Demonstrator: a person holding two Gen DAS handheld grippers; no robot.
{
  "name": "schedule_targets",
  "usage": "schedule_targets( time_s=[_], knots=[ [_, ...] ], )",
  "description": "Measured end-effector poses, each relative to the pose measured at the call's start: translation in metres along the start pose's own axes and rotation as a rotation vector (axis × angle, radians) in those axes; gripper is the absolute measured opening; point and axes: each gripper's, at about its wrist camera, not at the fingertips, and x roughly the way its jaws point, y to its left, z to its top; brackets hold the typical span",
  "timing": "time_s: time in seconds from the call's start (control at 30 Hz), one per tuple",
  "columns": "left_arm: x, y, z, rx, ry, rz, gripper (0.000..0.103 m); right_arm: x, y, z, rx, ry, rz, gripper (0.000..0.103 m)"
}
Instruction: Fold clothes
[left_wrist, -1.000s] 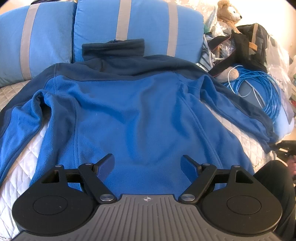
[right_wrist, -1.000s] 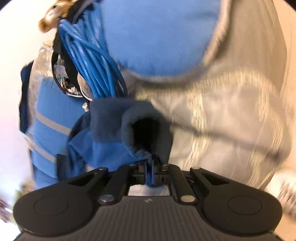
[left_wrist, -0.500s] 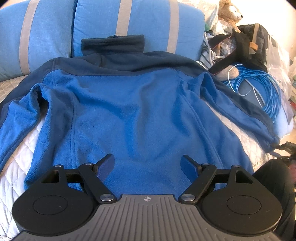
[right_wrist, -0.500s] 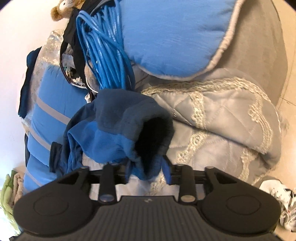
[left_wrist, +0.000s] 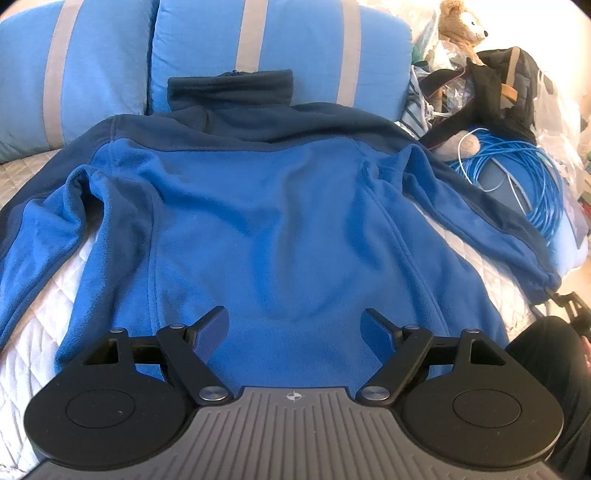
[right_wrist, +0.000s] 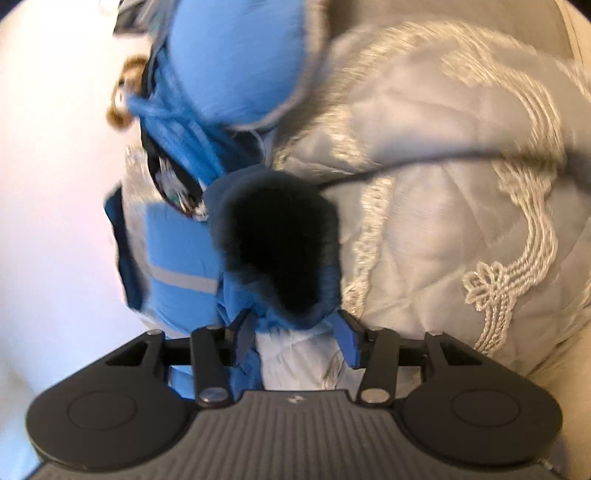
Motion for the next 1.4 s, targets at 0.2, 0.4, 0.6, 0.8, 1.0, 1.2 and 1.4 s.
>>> schedule_targets(
  time_s=[0.2, 0.4, 0.6, 0.8, 1.0, 1.2, 1.4],
  knots=[
    [-0.002, 0.006, -0.001, -0.006, 0.006, 0.013, 0.078, 0.004, -0.015, 0.003, 0.074, -0.023, 0.069, 0.056],
    [-0.001, 0.007, 0.000, -0.015, 0.006, 0.010, 0.078, 0.005, -0.017, 0.006, 0.108, -0.016, 0.080, 0.039],
    [-0.002, 0.003, -0.001, -0.003, 0.003, 0.004, 0.078, 0.003, -0.019, 0.002, 0.112, -0.056, 0.047, 0.020],
    [-0.003, 0.004, -0.002, -0.009, 0.000, 0.001, 0.078, -0.003, 0.022, -0.005, -0.031, -0.050, -0.011, 0.019],
    [-0.004, 0.006, -0.002, -0.017, -0.012, -0.008, 0.078, -0.011, 0.087, -0.016, -0.237, -0.042, -0.057, 0.015],
    [-0.005, 0.006, 0.000, -0.025, -0.030, -0.023, 0.078, -0.005, 0.156, -0.029, -0.465, -0.056, -0.116, 0.014],
    [-0.007, 0.009, 0.003, -0.049, -0.060, -0.037, 0.078, 0.004, 0.191, -0.039, -0.581, -0.073, -0.167, 0.013]
  ],
)
